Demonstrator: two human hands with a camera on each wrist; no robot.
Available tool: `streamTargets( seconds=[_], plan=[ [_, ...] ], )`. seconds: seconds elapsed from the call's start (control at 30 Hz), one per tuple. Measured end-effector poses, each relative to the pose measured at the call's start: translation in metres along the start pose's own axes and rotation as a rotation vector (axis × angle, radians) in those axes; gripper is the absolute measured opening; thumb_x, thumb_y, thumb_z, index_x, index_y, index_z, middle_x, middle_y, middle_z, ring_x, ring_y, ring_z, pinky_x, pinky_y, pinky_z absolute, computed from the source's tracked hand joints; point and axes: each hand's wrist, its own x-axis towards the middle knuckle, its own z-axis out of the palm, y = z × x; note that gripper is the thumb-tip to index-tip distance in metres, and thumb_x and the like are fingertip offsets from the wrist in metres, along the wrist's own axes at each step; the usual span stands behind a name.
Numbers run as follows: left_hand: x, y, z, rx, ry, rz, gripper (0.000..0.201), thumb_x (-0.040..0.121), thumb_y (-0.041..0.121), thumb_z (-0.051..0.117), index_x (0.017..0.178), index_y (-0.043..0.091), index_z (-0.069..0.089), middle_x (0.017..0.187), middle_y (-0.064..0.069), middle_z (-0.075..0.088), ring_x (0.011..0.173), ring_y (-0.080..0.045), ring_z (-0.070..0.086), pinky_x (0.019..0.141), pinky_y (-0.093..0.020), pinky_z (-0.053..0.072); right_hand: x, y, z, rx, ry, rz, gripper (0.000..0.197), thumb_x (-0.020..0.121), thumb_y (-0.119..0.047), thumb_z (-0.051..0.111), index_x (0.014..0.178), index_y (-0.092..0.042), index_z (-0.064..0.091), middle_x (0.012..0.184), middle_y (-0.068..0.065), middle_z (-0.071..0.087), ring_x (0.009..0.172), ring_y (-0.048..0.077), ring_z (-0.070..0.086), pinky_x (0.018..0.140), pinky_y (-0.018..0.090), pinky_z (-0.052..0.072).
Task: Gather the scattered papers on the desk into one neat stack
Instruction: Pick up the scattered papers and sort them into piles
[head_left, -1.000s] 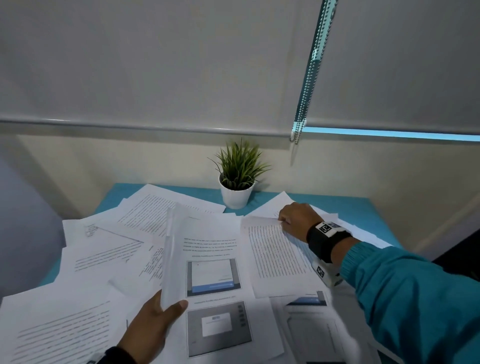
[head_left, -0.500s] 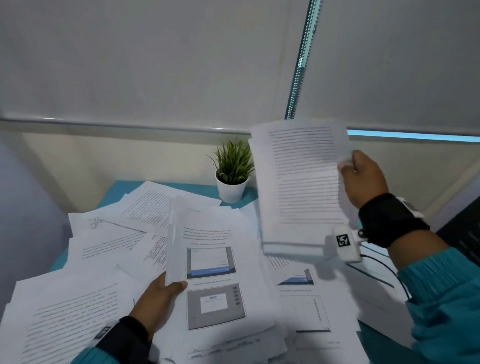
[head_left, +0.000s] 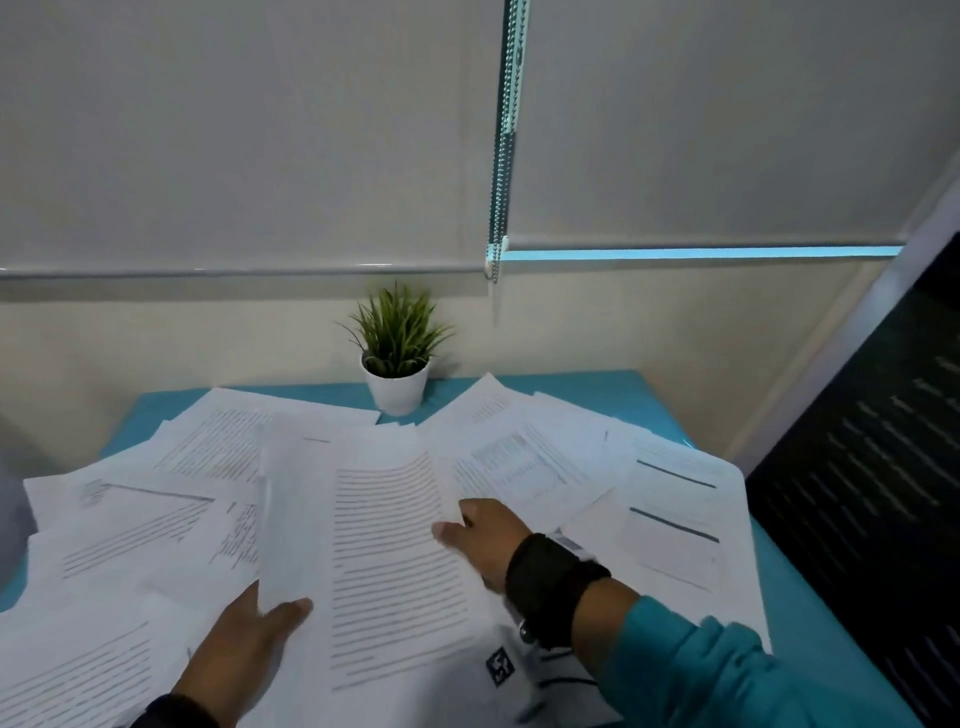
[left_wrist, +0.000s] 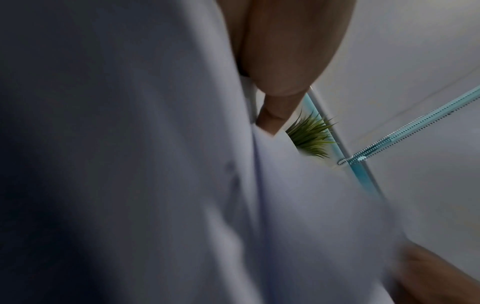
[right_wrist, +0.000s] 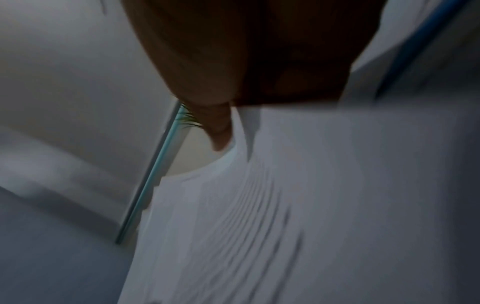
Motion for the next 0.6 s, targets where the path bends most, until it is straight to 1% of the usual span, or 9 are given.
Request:
streamTargets(
  seconds=[0.03,0.07,0.1,0.17,0.23,0.33,0.43,0.5,0.6],
  plan=[
    [0.001,-0.001,0.000,-0.038,-0.016,-0.020,0.056,0.074,0.025,0.073,0.128,0.017,0.059,0.122,0.000,0.069,0.121,-0.025,0.060,0.108,-0.045,0.039,0.000,-0.001,-0.006,0.070,0.019,0.022,0.026,0.092,-0.029,0.059,0.068,-0.019,0.054,0.069,-0.004,0.056,0.064,0.010,0.053,0.062,0.022,0.043],
    [0.004,-0.003,-0.001,-0.090,0.017,-0.057,0.051,0.078,0.017,0.069,0.127,0.013,0.059,0.122,-0.005,0.069,0.120,-0.030,0.059,0.109,-0.047,0.037,0.003,0.001,-0.018,0.107,0.095,0.046,0.022,0.091,-0.030,0.061,0.076,-0.014,0.060,0.075,0.002,0.061,0.070,0.016,0.058,0.066,0.024,0.044],
    [0.003,0.000,0.002,-0.118,0.044,-0.067,0.041,0.084,0.004,0.061,0.125,0.009,0.059,0.119,-0.009,0.068,0.117,-0.033,0.059,0.108,-0.045,0.036,0.010,0.009,-0.033,0.114,0.206,0.093,0.021,0.089,-0.030,0.062,0.092,-0.009,0.065,0.092,0.007,0.066,0.087,0.022,0.062,0.076,0.025,0.045],
    [0.006,-0.002,0.002,-0.127,0.066,-0.107,0.035,0.088,-0.011,0.048,0.118,0.002,0.060,0.111,-0.015,0.067,0.113,-0.038,0.058,0.106,-0.044,0.037,0.023,0.029,-0.070,0.159,0.432,0.259,0.047,0.086,-0.031,0.066,0.124,-0.006,0.055,0.126,0.013,0.056,0.117,0.028,0.054,0.092,0.026,0.040],
    [0.005,0.003,0.005,-0.204,0.079,-0.123,0.034,0.088,-0.013,0.043,0.115,0.000,0.059,0.107,-0.016,0.066,0.112,-0.038,0.056,0.107,-0.045,0.035,0.025,0.047,-0.102,0.271,0.608,0.494,0.069,0.081,-0.031,0.071,0.135,-0.003,0.040,0.140,0.020,0.041,0.127,0.033,0.044,0.100,0.033,0.037],
    [0.010,-0.001,0.005,-0.233,0.114,-0.139,0.031,0.085,0.000,0.051,0.114,0.004,0.060,0.112,-0.016,0.065,0.115,-0.037,0.054,0.110,-0.046,0.032,0.027,0.062,-0.118,0.396,0.696,0.725,0.087,0.071,-0.032,0.079,0.137,-0.004,0.030,0.142,0.020,0.034,0.127,0.036,0.041,0.102,0.042,0.038],
    [0.011,-0.002,0.006,-0.250,0.103,-0.144,0.032,0.086,-0.007,0.047,0.110,0.007,0.062,0.117,-0.018,0.064,0.114,-0.036,0.054,0.110,-0.045,0.031,0.040,0.063,-0.108,0.540,0.722,0.732,0.099,0.061,-0.026,0.086,0.138,-0.006,0.027,0.142,0.017,0.035,0.123,0.036,0.046,0.101,0.047,0.043],
    [0.014,-0.005,0.002,-0.238,0.106,-0.138,0.032,0.087,-0.011,0.044,0.107,0.007,0.062,0.115,-0.018,0.064,0.111,-0.035,0.055,0.108,-0.044,0.032,0.048,0.059,-0.100,0.638,0.734,0.674,0.095,0.065,-0.015,0.084,0.139,-0.004,0.026,0.142,0.017,0.039,0.123,0.034,0.049,0.103,0.047,0.043],
    [0.018,-0.010,0.000,-0.197,0.092,-0.151,0.038,0.085,-0.007,0.048,0.118,0.009,0.057,0.125,-0.019,0.062,0.119,-0.038,0.053,0.113,-0.050,0.029,0.054,0.061,-0.091,0.473,0.717,0.494,0.054,0.079,-0.009,0.071,0.128,-0.001,0.051,0.128,0.017,0.059,0.113,0.030,0.059,0.097,0.032,0.046]
  ],
)
